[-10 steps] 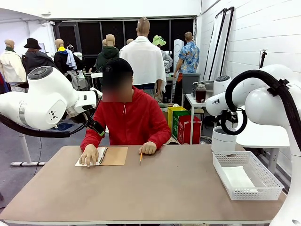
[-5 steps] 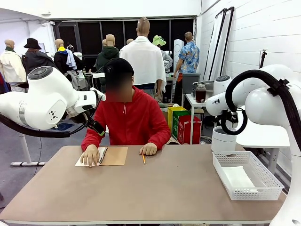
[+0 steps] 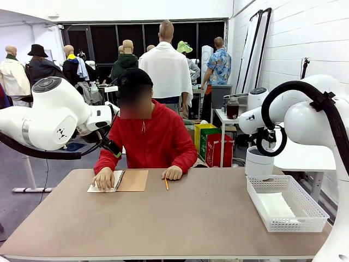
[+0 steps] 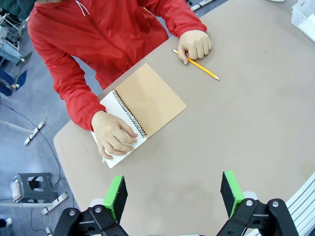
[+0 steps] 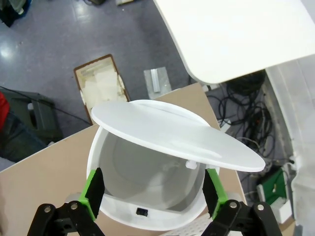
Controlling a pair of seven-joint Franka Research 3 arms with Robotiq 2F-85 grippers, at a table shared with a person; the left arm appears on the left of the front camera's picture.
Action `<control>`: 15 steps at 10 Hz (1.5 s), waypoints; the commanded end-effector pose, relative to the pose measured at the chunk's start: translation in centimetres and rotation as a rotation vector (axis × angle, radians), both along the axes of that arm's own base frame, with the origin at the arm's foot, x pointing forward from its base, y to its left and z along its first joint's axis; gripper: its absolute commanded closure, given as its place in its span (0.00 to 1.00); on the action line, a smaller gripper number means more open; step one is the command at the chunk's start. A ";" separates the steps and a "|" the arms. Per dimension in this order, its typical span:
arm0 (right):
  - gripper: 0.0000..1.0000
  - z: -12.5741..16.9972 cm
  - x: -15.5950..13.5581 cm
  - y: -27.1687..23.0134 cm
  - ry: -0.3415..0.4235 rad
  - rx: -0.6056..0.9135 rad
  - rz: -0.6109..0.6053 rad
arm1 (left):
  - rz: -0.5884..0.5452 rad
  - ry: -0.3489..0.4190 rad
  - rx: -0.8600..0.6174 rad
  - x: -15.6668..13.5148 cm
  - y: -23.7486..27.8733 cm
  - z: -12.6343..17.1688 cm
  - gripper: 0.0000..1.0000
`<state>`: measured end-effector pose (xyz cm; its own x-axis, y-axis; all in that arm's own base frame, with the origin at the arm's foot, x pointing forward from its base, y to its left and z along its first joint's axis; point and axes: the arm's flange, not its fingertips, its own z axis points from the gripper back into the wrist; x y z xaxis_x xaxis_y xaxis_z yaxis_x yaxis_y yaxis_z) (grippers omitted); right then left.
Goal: Sort the paper based on its condition.
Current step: If a person hands you a paper, place it in the Organizing basket , and if it's crumpled, put it in the Trash can.
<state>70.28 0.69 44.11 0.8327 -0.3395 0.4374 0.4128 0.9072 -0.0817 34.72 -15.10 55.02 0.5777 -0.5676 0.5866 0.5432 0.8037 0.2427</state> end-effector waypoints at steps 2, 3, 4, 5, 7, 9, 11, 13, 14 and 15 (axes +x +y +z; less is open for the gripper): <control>0.00 0.9 -0.4 1.5 -0.024 0.038 0.033 | 0.000 -0.001 0.001 0.0 0.0 0.0 0.00; 0.00 1.8 -1.0 3.1 -0.039 0.029 0.046 | 0.000 -0.001 0.001 0.0 0.0 0.0 0.00; 0.00 2.5 -1.8 4.4 -0.036 0.037 0.087 | 0.000 -0.001 0.001 0.0 0.0 0.0 0.00; 0.00 3.2 -3.0 5.6 -0.045 0.049 0.150 | 0.000 -0.001 0.001 0.0 0.0 0.0 0.00; 0.00 4.9 -6.9 7.8 -0.049 0.072 0.355 | 0.000 -0.001 0.001 0.0 0.0 0.0 0.00; 0.00 6.0 -10.4 8.8 0.006 0.146 0.588 | 0.000 -0.001 0.001 0.0 0.0 0.0 0.00; 0.00 6.3 -13.0 9.7 0.045 0.179 0.792 | 0.000 -0.001 0.001 0.0 0.0 0.0 0.00; 0.00 6.3 -14.6 10.6 0.105 0.176 0.960 | 0.000 -0.001 0.001 0.0 0.0 0.0 0.00; 0.00 6.3 -14.7 11.0 0.120 0.160 1.000 | 0.000 -0.001 0.001 0.0 0.0 0.0 0.00; 0.00 6.3 -14.1 10.7 0.125 0.138 0.983 | 0.000 -0.001 0.001 0.0 0.0 0.0 0.00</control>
<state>55.48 12.48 50.39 0.8131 0.4708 0.3423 -0.5255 0.8467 0.0839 34.72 -15.11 55.03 0.5776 -0.5677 0.5866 0.5433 0.8037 0.2428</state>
